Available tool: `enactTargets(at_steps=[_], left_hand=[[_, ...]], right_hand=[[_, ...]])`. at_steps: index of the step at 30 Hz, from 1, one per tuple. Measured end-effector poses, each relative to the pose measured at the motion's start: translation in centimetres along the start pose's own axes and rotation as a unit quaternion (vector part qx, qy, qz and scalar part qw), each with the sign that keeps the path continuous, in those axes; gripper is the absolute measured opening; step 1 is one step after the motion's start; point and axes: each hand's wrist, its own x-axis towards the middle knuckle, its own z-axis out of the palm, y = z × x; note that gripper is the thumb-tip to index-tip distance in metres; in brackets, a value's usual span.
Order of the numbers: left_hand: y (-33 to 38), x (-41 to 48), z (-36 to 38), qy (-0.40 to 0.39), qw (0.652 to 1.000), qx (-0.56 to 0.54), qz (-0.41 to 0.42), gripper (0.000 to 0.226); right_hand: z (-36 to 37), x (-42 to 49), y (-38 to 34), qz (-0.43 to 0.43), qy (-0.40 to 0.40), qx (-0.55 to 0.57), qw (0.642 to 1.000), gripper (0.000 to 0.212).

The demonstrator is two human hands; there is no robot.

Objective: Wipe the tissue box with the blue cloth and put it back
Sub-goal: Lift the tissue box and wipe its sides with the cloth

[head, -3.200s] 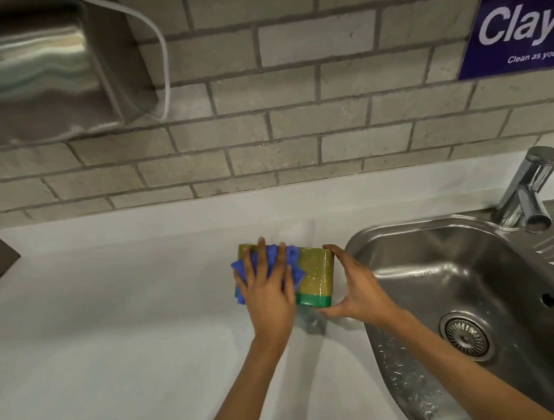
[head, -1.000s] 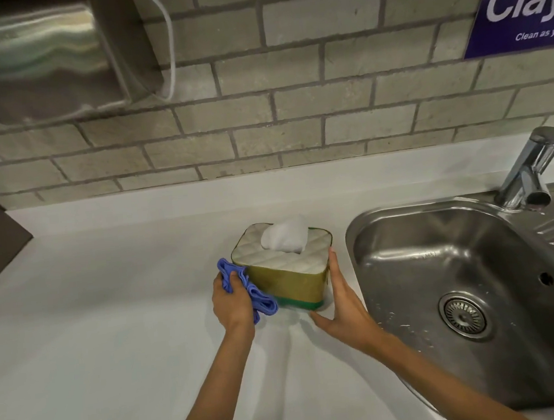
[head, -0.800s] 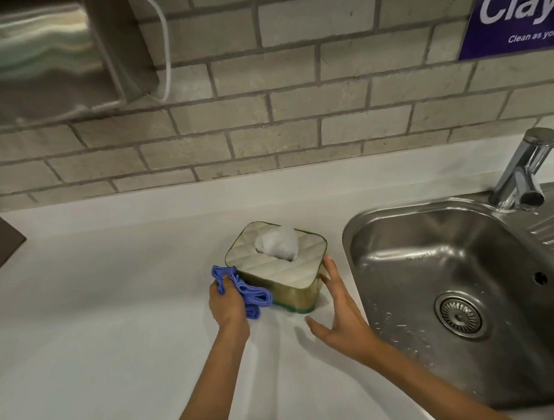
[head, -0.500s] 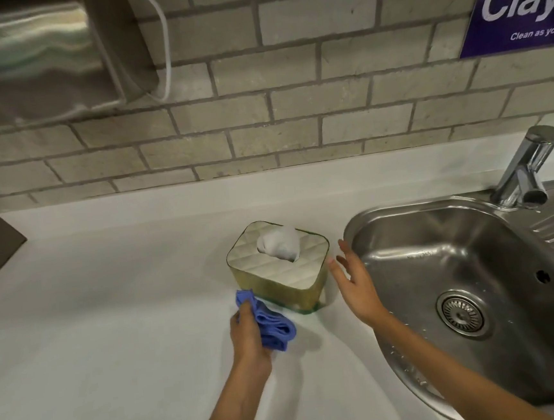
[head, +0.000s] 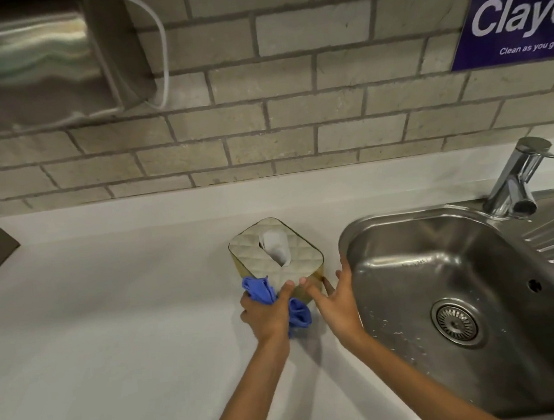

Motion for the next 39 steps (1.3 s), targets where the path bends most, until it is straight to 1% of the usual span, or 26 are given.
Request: enactTargets(at_steps=[2, 4, 7, 9, 12, 15, 19, 22, 25, 28, 31, 33, 35, 37, 39], left_hand=[[0.5, 1.6, -1.1, -0.036, 0.999, 0.005, 0.002, 0.069], [1.2, 3.1, -2.5, -0.083, 0.996, 0.013, 0.000, 0.063], [2.8, 4.9, -4.5, -0.154, 0.985, 0.074, -0.003, 0.054], [4.1, 6.0, -5.7, -0.203, 0.973, 0.114, -0.004, 0.052], [5.8, 7.5, -6.7, -0.270, 0.945, 0.184, 0.009, 0.052], [7.1, 9.1, -7.0, -0.299, 0.930, 0.213, 0.020, 0.054], [8.0, 10.7, -6.8, -0.291, 0.933, 0.208, 0.032, 0.052], [7.7, 11.6, -6.6, -0.265, 0.949, 0.165, 0.041, 0.049], [6.6, 11.8, -7.0, -0.222, 0.972, 0.066, 0.033, 0.045], [4.9, 10.7, -8.0, -0.184, 0.982, -0.025, 0.028, 0.039], [2.4, 8.4, -9.0, -0.148, 0.988, -0.049, 0.012, 0.033], [0.7, 6.7, -9.2, -0.129, 0.990, -0.060, -0.016, 0.026], [-0.4, 5.4, -8.9, -0.123, 0.988, -0.079, -0.038, 0.026], [-0.9, 4.8, -8.5, -0.121, 0.989, -0.086, -0.030, 0.031], [-0.8, 4.6, -8.2, -0.122, 0.991, -0.061, 0.004, 0.034]], right_hand=[[0.1, -0.8, 0.4, 0.005, -0.018, 0.031, 0.999, 0.088], [-0.2, -1.3, 0.6, 0.008, -0.020, 0.030, 0.999, 0.081], [-1.5, -0.3, 0.1, 0.009, 0.031, 0.006, 0.999, 0.068], [-2.7, 1.5, -0.5, 0.017, 0.050, 0.010, 0.999, 0.057], [-3.6, 4.9, -1.3, 0.034, 0.024, -0.014, 0.999, 0.047], [-3.6, 8.0, -2.0, 0.060, -0.016, -0.033, 0.998, 0.050], [-2.8, 10.7, -2.4, 0.089, -0.082, -0.049, 0.991, 0.056], [-2.2, 11.2, -2.4, 0.080, -0.113, -0.052, 0.989, 0.053], [-2.3, 10.6, -2.0, 0.064, -0.113, -0.054, 0.990, 0.051], [-3.1, 9.3, -1.5, 0.044, -0.108, -0.066, 0.991, 0.054], [-3.9, 7.2, -1.0, 0.003, -0.104, -0.063, 0.993, 0.035], [-4.3, 5.8, -0.3, -0.013, -0.096, -0.049, 0.994, 0.038], [-4.7, 4.5, 0.5, -0.034, -0.086, -0.035, 0.995, 0.038], [-5.1, 3.5, 1.1, -0.056, -0.088, -0.033, 0.994, 0.035], [-5.3, 2.9, 1.3, -0.061, -0.092, -0.034, 0.993, 0.033]])
